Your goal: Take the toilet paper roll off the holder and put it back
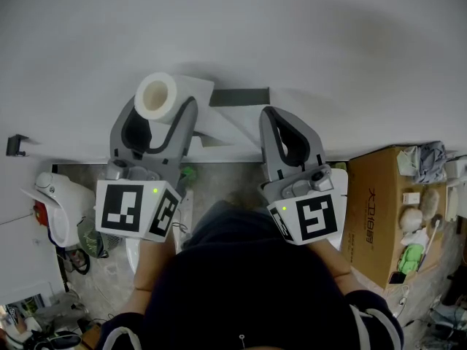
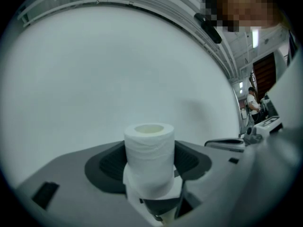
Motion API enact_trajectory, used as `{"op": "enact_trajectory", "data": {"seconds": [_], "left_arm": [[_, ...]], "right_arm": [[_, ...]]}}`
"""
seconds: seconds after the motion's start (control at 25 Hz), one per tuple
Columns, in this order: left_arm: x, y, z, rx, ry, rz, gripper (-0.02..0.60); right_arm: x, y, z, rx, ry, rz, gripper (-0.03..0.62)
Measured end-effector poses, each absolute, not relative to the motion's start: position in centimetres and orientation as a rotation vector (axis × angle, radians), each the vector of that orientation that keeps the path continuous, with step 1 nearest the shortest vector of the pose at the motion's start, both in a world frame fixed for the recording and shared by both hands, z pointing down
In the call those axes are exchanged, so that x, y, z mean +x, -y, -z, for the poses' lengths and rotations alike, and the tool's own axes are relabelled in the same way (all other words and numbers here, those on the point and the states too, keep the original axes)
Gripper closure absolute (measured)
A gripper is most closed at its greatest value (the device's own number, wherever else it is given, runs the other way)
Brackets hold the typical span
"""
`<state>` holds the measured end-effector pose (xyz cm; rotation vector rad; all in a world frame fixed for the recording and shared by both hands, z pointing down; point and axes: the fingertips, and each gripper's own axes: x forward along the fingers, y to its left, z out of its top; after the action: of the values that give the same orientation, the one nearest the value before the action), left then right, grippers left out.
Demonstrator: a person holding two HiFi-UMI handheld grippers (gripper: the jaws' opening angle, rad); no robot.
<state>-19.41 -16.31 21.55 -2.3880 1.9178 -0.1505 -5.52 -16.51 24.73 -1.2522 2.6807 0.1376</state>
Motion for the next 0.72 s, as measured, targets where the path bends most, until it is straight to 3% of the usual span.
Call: {"op": "enact_trajectory", "data": {"seconds": [0.72], "left_arm": [[-22.3, 15.9, -20.7, -2.391, -1.909, 0.132, 0.29]], "right_arm": [[-7.6, 16.4, -24.1, -1.283, -2.705, -0.157, 0.577]]}}
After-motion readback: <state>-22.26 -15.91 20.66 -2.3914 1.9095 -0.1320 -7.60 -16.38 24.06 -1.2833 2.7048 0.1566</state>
